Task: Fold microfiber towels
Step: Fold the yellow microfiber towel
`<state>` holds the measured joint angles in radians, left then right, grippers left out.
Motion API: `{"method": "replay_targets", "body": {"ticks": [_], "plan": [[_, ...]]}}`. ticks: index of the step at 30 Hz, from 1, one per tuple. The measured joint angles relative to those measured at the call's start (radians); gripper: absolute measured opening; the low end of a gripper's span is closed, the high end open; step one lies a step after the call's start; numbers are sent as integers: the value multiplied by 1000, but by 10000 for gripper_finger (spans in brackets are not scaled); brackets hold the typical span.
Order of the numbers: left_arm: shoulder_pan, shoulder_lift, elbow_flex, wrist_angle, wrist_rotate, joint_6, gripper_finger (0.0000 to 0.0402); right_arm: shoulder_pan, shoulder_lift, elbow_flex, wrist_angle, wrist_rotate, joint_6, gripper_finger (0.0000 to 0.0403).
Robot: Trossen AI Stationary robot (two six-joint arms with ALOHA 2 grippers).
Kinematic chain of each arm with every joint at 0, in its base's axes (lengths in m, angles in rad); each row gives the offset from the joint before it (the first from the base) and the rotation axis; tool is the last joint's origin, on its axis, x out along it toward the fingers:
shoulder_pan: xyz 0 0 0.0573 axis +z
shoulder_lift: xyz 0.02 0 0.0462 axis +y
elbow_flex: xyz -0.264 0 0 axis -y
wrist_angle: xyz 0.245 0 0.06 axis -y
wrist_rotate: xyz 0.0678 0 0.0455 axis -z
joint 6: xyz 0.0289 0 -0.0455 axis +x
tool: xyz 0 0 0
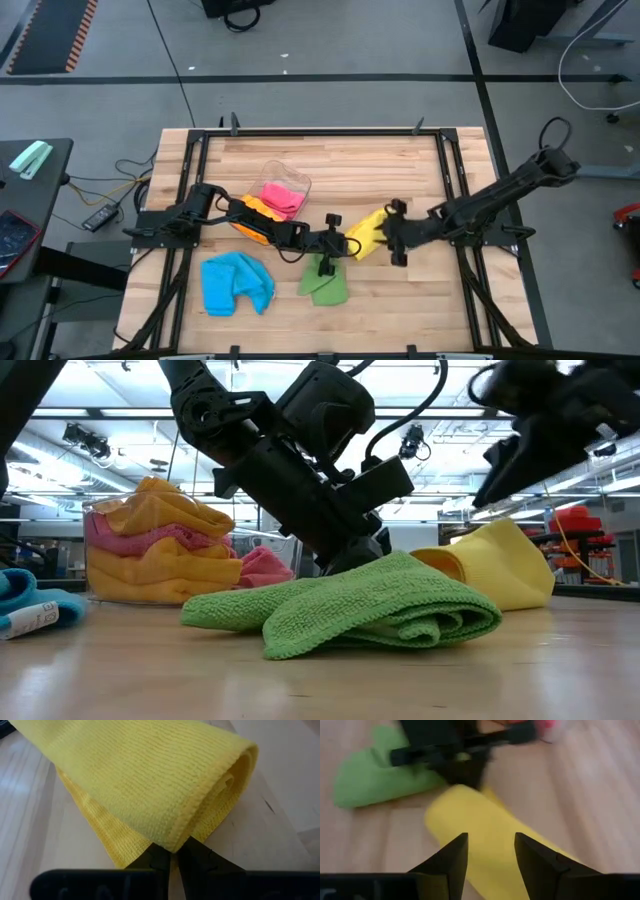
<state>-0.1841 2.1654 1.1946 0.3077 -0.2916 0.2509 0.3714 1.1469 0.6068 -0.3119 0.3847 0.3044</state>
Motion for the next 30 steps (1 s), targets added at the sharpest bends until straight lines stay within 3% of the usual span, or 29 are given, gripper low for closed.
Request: {"method": "replay_targets", "body": {"ticks": [6,10,21,30], "plan": [[0,0,0,2,0,-2,38,33,33,-214,392,-12,-46,169],[1,0,0,6,0,-2,33,14,99,-261,538,-22,-78,169],[2,0,0,10,0,-4,38,-70,343,-128,585,-53,-159,169],[2,0,0,6,-7,-2,28,-181,427,-112,570,-16,-99,169]]}}
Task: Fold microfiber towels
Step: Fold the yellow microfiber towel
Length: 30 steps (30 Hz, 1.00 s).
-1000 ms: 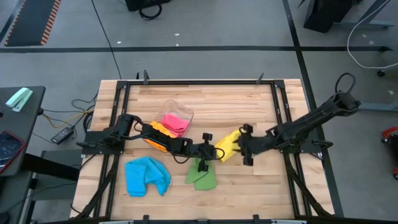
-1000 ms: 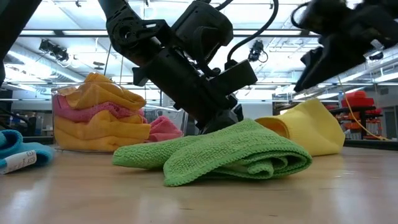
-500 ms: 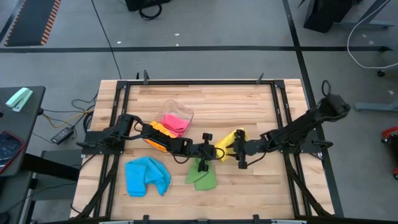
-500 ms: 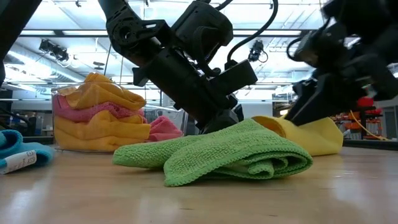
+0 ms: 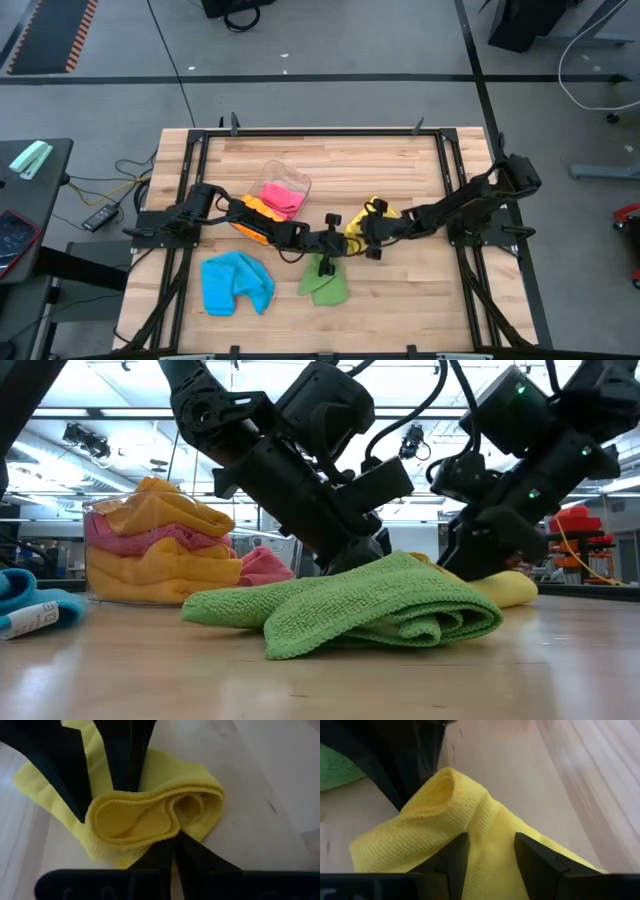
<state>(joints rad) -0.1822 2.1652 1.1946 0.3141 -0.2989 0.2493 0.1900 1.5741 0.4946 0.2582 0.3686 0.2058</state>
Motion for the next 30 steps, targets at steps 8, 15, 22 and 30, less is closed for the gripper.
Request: {"method": "replay_targets", "body": {"ticks": [8,15,22,30], "plan": [[-17,-73,-1,-127,-50,1,37,-13,4,0,-16,1,13,169],[-47,-103,-2,-65,-48,-7,35,-13,4,0,-18,1,24,169],[-13,-97,1,95,-49,-86,80,-12,4,0,-16,1,54,169],[22,-37,0,124,83,-107,201,-12,4,0,-16,1,53,169]]}}
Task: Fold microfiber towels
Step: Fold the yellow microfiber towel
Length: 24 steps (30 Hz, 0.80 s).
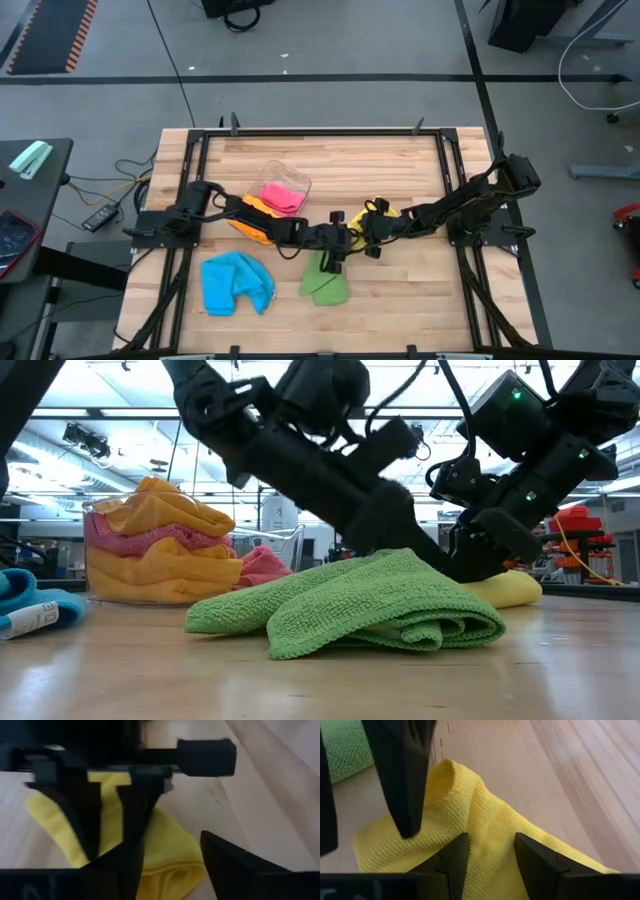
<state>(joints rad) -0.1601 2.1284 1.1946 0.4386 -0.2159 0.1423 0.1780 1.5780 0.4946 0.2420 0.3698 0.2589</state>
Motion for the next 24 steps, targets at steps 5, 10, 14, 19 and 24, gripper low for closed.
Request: {"method": "replay_targets", "body": {"ticks": [5,10,14,19,24], "plan": [[21,20,0,-49,8,-26,229,1,0,0,-5,0,7,169],[25,-1,2,-149,0,-48,226,1,0,0,-9,1,7,169],[24,-12,2,-209,0,-60,213,1,0,0,-15,-2,11,169],[24,-23,2,-261,0,-79,202,1,-10,0,-38,-3,-6,169],[24,-27,1,-282,0,-79,200,-1,-119,-2,-115,0,-42,169]]}}
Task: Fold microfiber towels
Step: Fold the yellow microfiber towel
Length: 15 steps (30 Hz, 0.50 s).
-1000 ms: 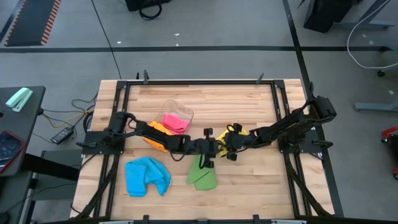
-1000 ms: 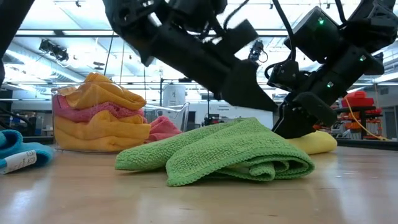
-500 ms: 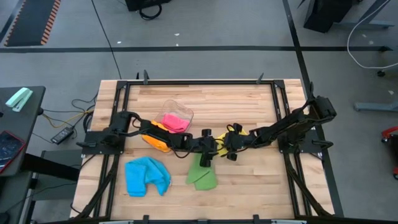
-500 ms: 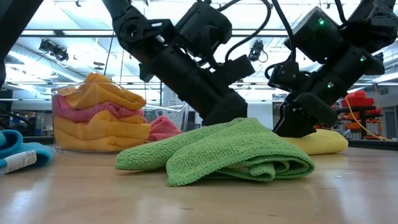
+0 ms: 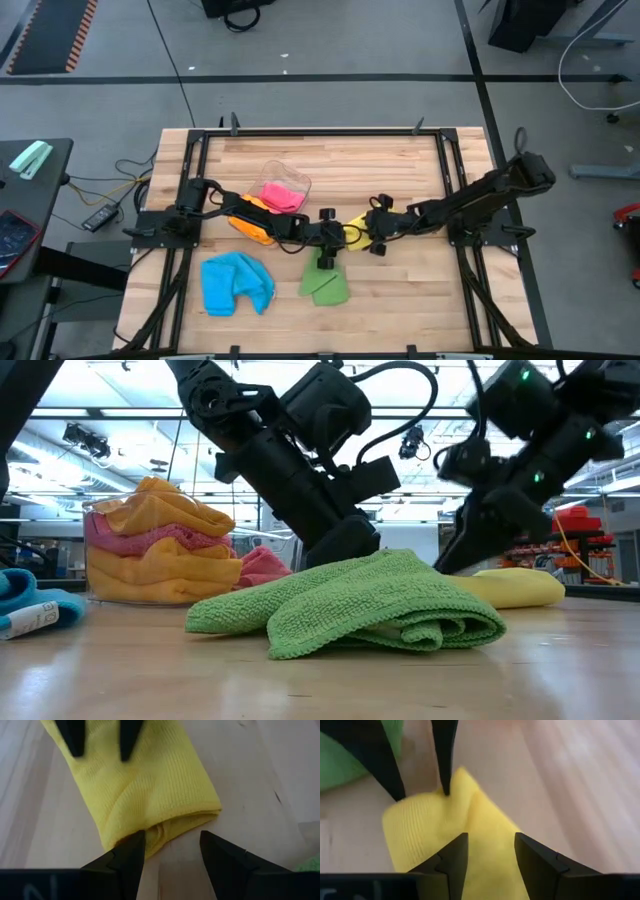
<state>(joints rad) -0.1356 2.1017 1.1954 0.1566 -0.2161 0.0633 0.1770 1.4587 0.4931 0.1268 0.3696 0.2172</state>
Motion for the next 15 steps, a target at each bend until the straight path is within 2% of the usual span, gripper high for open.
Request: {"method": "replay_targets", "body": {"ticks": [7,11,15], "plan": [[-6,-23,1,-13,0,27,196,18,-176,0,-70,-18,1,169],[-14,-74,4,-35,1,27,192,52,-194,1,-89,-39,16,169],[-20,-113,2,-29,1,34,190,60,-175,1,-155,-9,69,169]]}}
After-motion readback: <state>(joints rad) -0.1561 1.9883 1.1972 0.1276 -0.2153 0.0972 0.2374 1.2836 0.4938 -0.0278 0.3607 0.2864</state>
